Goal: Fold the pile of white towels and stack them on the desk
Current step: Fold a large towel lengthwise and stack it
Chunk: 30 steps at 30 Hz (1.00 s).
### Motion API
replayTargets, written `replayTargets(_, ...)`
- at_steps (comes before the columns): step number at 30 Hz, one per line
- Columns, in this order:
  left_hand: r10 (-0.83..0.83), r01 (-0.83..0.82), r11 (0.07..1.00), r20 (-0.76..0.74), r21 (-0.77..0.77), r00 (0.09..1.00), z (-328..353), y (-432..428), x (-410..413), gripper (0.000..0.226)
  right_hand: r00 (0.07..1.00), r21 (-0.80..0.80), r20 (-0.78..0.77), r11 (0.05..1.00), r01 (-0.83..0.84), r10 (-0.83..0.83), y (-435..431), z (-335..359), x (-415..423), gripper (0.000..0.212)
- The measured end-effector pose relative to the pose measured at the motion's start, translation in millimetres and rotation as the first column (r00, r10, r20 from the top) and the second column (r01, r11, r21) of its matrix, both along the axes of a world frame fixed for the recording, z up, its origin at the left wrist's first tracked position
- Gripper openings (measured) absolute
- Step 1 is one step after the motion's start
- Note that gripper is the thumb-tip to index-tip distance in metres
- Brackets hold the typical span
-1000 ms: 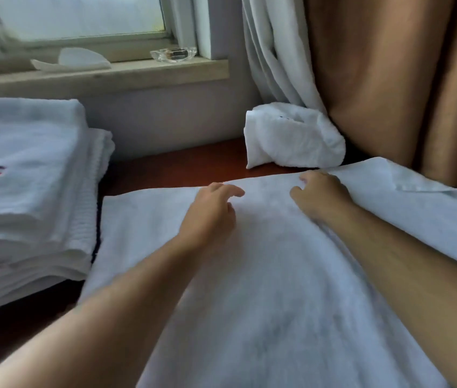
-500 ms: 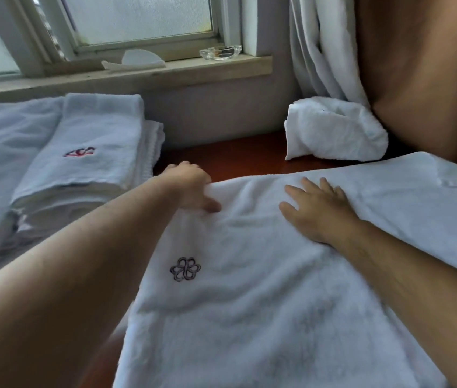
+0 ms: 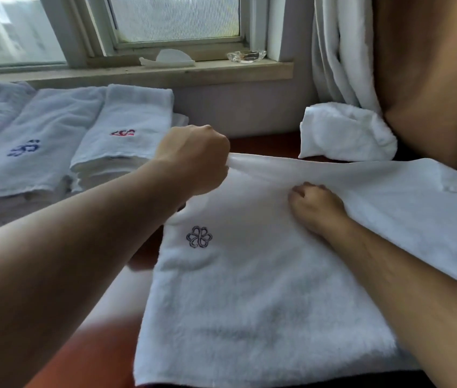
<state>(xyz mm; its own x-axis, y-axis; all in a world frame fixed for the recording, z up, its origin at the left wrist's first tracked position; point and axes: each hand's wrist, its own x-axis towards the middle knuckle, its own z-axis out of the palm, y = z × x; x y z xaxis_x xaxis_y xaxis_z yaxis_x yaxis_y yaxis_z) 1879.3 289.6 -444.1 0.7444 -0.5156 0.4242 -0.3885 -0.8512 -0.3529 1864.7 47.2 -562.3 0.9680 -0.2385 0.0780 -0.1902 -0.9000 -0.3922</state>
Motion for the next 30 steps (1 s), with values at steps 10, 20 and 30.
replayTargets(10, 0.375, -0.143, 0.902, -0.574, 0.408, 0.728, 52.6, 18.8, -35.5, 0.064, 0.918, 0.762, -0.395, 0.572, 0.303, 0.040, 50.0, 57.0, -15.4, 0.096)
replayTargets(20, -0.321, -0.323, 0.774, -0.777, -0.545, 0.542, 4.9, 66.2, -25.9, 0.025, 0.945, 0.796, -0.325, 0.547, 0.258, 0.028, 71.7, 59.0, 5.1, 0.036)
replayTargets(30, -0.526, -0.458, 0.601, -0.756, -0.655, 0.390, 13.0, 76.3, -29.4, 0.018, 0.977, 0.905, -0.190, 0.369, 0.212, -0.093, 70.2, 41.0, 11.3, 0.031)
